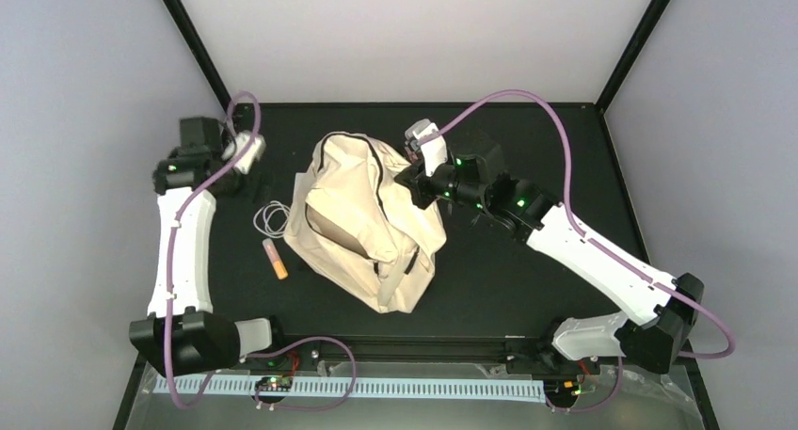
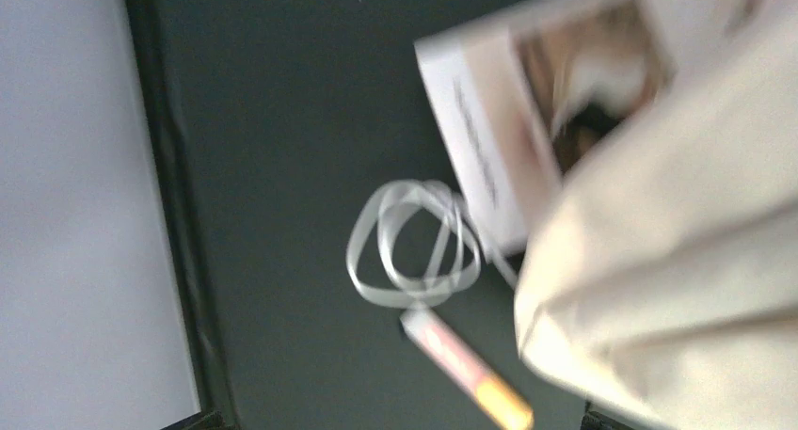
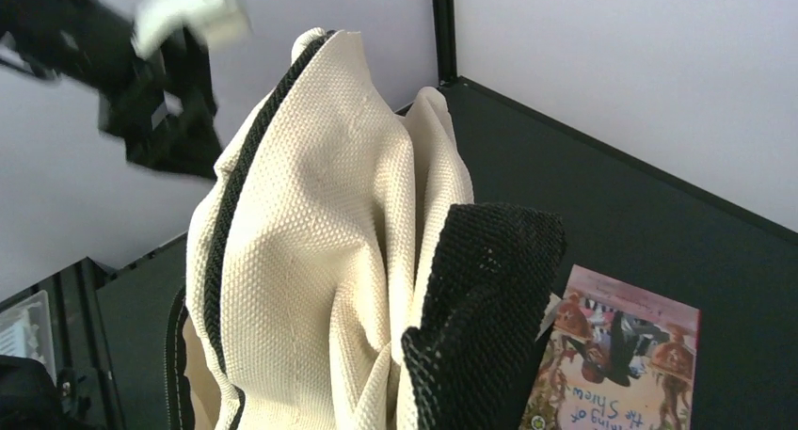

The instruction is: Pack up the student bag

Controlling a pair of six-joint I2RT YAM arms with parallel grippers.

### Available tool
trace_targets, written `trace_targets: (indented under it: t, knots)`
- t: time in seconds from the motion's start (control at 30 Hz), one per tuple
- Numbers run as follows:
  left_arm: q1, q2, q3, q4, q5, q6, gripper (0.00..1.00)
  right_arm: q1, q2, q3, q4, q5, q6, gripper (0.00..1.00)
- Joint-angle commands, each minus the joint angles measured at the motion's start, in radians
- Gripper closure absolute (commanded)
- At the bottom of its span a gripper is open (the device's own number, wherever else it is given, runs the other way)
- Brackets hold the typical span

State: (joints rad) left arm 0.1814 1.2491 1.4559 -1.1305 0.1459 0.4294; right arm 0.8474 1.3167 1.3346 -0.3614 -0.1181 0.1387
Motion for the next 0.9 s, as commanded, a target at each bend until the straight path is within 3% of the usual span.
trace_targets:
  t: [0.0,0.07,0.2,0.3,0.43,0.63,0.87]
  knots:
    - [0.005,-0.032,-0.281,-0.061,-0.161,-0.006,0.01,-0.001,-0.067,-0.044,0.057,0.059,-0.033,0.99]
    - [0.006,-0.042,-0.394,-0.035,-0.17,-0.008,0.01,-0.002,-0.086,-0.062,0.055,0.072,-0.048,0.99]
    - [0.004,0.024,-0.426,-0.015,-0.18,-0.111,0.08,-0.001,-0.115,-0.088,0.052,0.079,-0.074,0.99]
    - [-0.002,0.025,-0.512,0.112,-0.285,-0.124,0.13,-0.001,-0.129,-0.113,0.075,0.072,-0.078,0.99]
    - [-0.011,0.083,-0.602,0.256,-0.267,-0.074,0.13,-0.001,-0.125,-0.125,0.075,0.083,-0.08,0.99]
    - [-0.014,0.209,-0.606,0.352,-0.256,-0.111,0.13,-0.002,-0.118,-0.118,0.069,0.091,-0.077,0.99]
    - [-0.037,0.209,-0.605,0.408,-0.14,-0.094,0.1,-0.001,-0.087,-0.1,0.061,0.115,-0.067,0.99]
